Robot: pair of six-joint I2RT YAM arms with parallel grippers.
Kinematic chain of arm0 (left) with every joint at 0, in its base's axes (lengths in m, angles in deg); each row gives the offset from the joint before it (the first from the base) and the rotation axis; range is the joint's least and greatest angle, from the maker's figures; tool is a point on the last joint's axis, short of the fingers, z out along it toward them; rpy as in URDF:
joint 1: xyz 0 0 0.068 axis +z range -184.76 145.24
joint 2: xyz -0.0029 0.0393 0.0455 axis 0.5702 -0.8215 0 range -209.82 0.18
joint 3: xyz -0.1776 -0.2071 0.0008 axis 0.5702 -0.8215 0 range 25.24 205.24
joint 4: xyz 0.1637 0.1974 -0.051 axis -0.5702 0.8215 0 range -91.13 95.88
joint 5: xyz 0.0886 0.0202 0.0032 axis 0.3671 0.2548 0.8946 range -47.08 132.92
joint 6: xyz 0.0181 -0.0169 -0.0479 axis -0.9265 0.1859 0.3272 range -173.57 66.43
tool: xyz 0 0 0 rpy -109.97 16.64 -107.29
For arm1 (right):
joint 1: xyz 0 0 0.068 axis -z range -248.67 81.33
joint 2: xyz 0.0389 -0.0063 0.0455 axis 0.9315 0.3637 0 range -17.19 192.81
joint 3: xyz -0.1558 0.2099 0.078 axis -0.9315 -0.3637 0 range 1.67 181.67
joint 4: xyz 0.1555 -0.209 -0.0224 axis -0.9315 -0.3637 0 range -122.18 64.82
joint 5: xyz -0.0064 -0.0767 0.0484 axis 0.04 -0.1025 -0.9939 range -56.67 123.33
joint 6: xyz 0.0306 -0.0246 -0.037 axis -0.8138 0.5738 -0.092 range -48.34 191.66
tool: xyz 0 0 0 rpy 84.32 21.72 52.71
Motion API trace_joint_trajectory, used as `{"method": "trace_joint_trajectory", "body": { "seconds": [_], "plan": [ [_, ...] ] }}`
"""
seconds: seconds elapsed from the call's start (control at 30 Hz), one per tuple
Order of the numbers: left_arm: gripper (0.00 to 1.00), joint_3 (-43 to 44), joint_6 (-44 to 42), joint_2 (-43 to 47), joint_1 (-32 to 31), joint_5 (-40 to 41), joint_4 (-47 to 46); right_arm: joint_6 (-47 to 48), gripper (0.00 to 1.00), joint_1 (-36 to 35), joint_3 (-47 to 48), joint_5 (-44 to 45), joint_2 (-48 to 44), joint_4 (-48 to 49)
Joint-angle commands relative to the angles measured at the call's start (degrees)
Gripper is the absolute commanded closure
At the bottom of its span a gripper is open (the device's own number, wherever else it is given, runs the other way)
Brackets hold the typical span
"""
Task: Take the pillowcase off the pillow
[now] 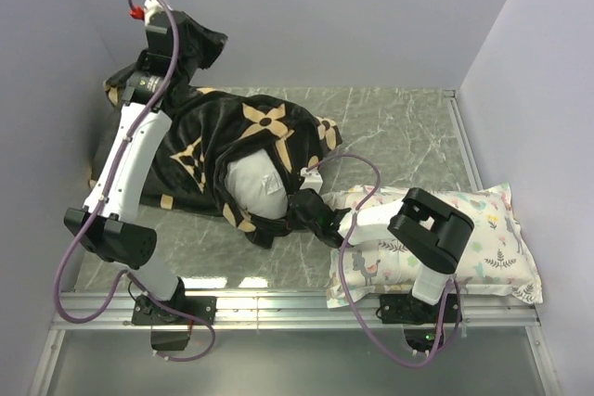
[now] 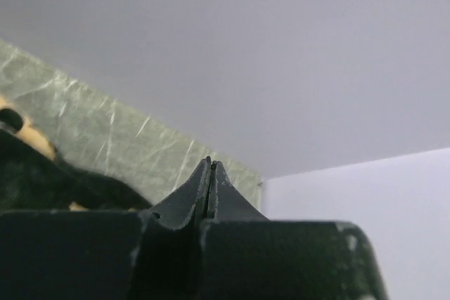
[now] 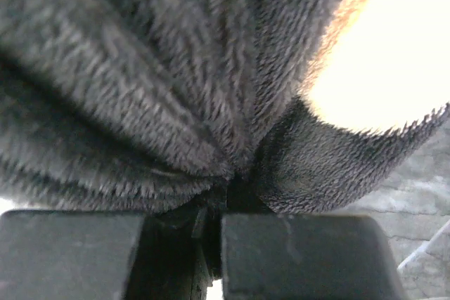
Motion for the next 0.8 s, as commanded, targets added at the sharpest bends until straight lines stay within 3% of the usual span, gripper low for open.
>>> {"method": "trace_joint_trajectory", "body": {
  "seconds": [0.0,0.1,0.17,0.27,0.37,0.43,0.47,0.77],
  "plan": [
    [1.0,-6.4,-4.0,3.8,-2.9,-0.7,-0.8,-0.1,1.0,-0.4,-1.8,-3.6,0.6,-5.9],
    [0.98,-14.9,-8.5,9.7,-8.0,3.1,-1.2,0.5,1.0,-0.4,-1.0,-7.0,-1.3,-5.0],
    [0.89,-20.6,-10.8,12.4,-12.9,5.8,-1.2,0.4,1.0,-0.3,0.0,-8.9,-2.0,-4.6],
    [0.54,-26.8,-12.0,17.0,-21.3,14.1,-0.2,0.0,1.0,0.0,1.2,-12.2,-2.9,-4.0],
    [0.37,-33.5,-10.1,20.1,-27.8,22.6,1.4,-0.6,1.0,0.5,1.4,-14.8,-4.1,-2.9],
    [0.32,-36.7,-7.2,21.6,-29.9,27.1,2.3,-1.3,1.0,1.4,1.3,-15.8,-4.8,-2.1],
    [0.09,-39.7,-6.2,22.0,-31.5,28.4,2.4,-1.5,1.0,1.8,1.2,-17.4,-5.0,-1.7],
    [0.04,-50.1,-0.6,24.6,-37.6,33.8,5.1,-5.1,1.0,6.8,-0.3,-26.5,-5.4,4.0]
  ]
}}
